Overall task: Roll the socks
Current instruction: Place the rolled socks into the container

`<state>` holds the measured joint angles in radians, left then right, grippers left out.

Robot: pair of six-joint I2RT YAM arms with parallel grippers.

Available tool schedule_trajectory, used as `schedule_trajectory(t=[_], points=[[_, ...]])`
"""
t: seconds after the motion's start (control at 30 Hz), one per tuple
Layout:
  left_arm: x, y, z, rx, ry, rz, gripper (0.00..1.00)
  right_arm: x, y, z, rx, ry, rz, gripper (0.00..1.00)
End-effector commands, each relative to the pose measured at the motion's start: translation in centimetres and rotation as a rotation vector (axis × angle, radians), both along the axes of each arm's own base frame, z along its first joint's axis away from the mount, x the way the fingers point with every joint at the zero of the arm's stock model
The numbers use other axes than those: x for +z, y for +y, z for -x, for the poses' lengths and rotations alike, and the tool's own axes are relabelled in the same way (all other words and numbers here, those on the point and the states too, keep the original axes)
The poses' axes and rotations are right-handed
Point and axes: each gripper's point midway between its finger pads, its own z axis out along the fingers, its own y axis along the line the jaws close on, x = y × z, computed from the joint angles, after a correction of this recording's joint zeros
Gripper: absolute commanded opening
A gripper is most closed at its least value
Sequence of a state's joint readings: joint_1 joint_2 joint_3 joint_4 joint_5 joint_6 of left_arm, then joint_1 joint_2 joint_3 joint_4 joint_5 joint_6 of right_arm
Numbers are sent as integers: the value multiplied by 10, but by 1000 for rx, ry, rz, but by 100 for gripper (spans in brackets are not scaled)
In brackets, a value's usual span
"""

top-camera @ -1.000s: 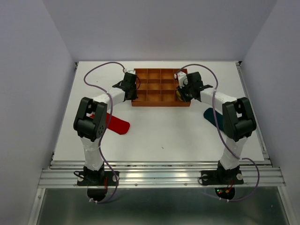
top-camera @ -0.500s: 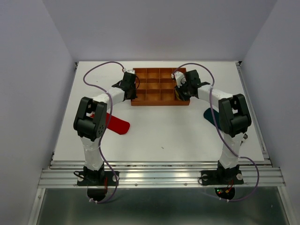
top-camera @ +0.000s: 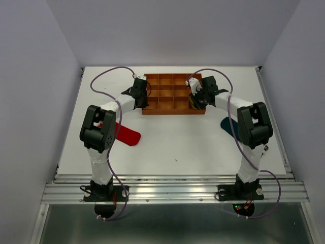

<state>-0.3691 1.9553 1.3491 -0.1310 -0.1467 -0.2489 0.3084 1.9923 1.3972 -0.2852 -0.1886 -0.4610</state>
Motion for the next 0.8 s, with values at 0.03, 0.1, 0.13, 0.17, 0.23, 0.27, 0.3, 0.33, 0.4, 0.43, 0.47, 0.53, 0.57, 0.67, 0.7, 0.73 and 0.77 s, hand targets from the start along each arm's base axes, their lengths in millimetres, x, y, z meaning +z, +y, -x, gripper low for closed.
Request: schedule_trajectory(t=[0.03, 0.1, 0.13, 0.17, 0.23, 0.27, 0.3, 0.33, 0.4, 0.43, 0.47, 0.53, 0.57, 0.67, 0.7, 0.73, 0.77], points=[[-22, 14, 11, 8, 74, -60, 0, -20, -1, 25, 7, 115, 25, 38], [-21, 13, 11, 8, 74, -59, 0, -13, -1, 24, 9, 100, 21, 44], [-21, 14, 11, 8, 74, -61, 0, -12, -2, 25, 2, 99, 21, 47], [-21, 14, 10, 10, 74, -60, 0, -10, -3, 24, -4, 95, 26, 47], [-20, 14, 10, 7, 73, -60, 0, -5, -3, 23, -11, 82, 23, 52], [-20, 14, 10, 5, 72, -63, 0, -2, -3, 22, -13, 75, 21, 53], [-20, 14, 9, 7, 72, -63, 0, 1, -3, 21, -14, 69, 21, 54], [-20, 13, 10, 5, 72, -63, 0, 1, -3, 20, -20, 70, 16, 54], [-21, 14, 10, 6, 75, -63, 0, 5, -2, 18, -21, 63, 10, 56], [-20, 14, 9, 6, 73, -61, 0, 7, -1, 17, -24, 58, 7, 57], [-21, 13, 10, 4, 74, -62, 0, 8, 0, 17, -20, 57, 1, 59], [-20, 13, 9, 4, 73, -59, 0, 13, 2, 15, -19, 46, -6, 62], [-21, 13, 10, 3, 77, -59, 0, 16, 2, 13, -21, 39, -10, 63], [-21, 12, 10, 3, 76, -56, 0, 26, 2, 9, -30, 15, -14, 64], [-22, 12, 10, 1, 79, -56, 0, 28, 2, 8, -33, 7, -15, 64], [-21, 12, 10, 1, 79, -56, 0, 30, 2, 7, -34, 3, -16, 66], [-21, 12, 10, 1, 76, -55, 0, 33, 2, 6, -41, -4, -17, 66]])
